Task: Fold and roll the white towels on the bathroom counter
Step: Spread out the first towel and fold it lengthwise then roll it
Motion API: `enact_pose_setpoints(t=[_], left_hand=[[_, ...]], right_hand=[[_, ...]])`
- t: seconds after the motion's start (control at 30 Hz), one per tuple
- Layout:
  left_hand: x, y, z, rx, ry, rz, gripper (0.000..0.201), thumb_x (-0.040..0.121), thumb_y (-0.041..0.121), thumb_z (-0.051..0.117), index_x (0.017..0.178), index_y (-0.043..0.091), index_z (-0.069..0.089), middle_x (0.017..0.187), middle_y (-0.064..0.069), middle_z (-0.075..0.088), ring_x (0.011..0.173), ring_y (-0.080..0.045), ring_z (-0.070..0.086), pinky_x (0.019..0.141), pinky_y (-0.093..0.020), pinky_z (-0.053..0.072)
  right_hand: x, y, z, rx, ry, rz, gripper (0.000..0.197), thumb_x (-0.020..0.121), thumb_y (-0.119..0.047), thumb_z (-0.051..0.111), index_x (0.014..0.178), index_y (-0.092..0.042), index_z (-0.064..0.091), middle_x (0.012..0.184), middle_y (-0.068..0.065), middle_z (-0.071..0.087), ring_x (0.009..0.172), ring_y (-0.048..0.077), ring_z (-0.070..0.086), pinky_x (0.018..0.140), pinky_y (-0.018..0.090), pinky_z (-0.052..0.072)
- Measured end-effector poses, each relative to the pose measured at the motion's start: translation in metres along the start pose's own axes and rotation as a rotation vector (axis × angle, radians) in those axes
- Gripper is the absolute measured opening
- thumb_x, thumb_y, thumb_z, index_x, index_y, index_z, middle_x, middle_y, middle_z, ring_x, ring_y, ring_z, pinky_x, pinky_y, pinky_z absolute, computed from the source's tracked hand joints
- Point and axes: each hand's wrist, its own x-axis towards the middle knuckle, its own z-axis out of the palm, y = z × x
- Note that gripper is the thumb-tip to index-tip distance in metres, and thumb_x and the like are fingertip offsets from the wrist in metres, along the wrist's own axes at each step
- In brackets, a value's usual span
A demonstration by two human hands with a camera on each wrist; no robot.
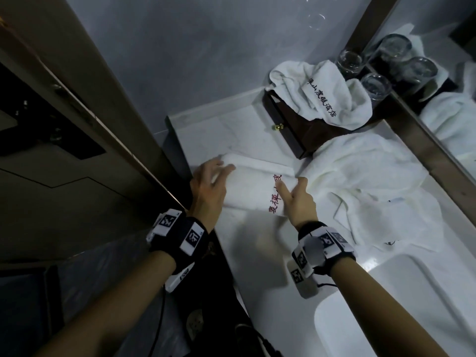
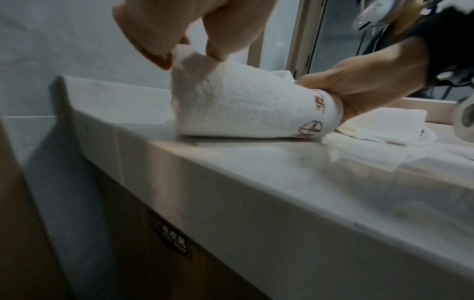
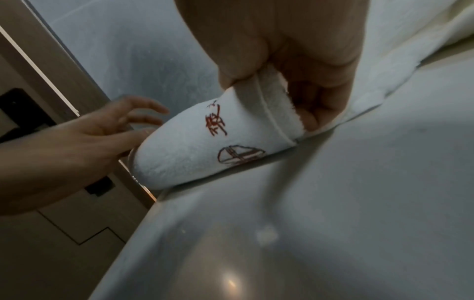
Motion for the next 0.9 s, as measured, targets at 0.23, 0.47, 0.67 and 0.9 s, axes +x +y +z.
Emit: enact_pose_setpoints(t=[0.23, 0.47, 0.67, 0.9], left_hand=[[0.006, -0.015, 0.000, 0.230, -0.317, 0.191, 0.082, 0.059, 0.012, 0.073, 0.135, 0.016, 0.043, 0.142, -0.005, 0.046, 0.138, -0.027, 0.032, 0.111, -0.045, 0.025], [0.032, -0.022, 0.004, 0.341, -0.514, 0.184, 0.081, 0.078, 0.016, 0.061, 0.145, 0.018, 0.017, 0.151, -0.002, 0.027, 0.142, -0.017, 0.017, 0.113, -0.031, 0.003], [0.051, -0.030, -0.001, 0.267, -0.514, 0.250, 0.079, 0.068, 0.021, 0.066, 0.139, 0.013, 0.032, 0.137, -0.007, 0.044, 0.131, -0.023, 0.035, 0.106, -0.031, 0.010], [0.092, -0.036, 0.002, 0.285, -0.496, 0.205, 0.079, 0.059, 0.032, 0.065, 0.130, 0.008, 0.038, 0.109, -0.013, 0.057, 0.103, -0.031, 0.051, 0.095, -0.029, 0.021]], right_hand=[[0.005, -0.020, 0.015, -0.159, 0.203, 0.112, 0.052, 0.096, -0.045, 0.035, 0.121, 0.000, 0.034, 0.111, 0.026, 0.058, 0.101, 0.040, 0.055, 0.083, 0.043, 0.040], [-0.037, -0.012, 0.016, -0.413, 0.331, -0.510, 0.045, 0.084, -0.022, 0.064, 0.124, -0.007, 0.050, 0.124, 0.016, 0.049, 0.113, 0.032, 0.047, 0.094, 0.035, 0.029], [-0.017, -0.021, 0.030, -0.671, 0.237, -0.426, 0.074, 0.077, 0.005, 0.060, 0.143, -0.008, 0.028, 0.148, 0.012, 0.033, 0.143, 0.030, 0.020, 0.116, 0.042, 0.012], [0.057, -0.059, 0.003, -0.697, 0.058, -0.438, 0.065, 0.064, -0.009, 0.073, 0.125, -0.013, 0.050, 0.126, 0.012, 0.048, 0.114, 0.033, 0.048, 0.094, 0.041, 0.034]])
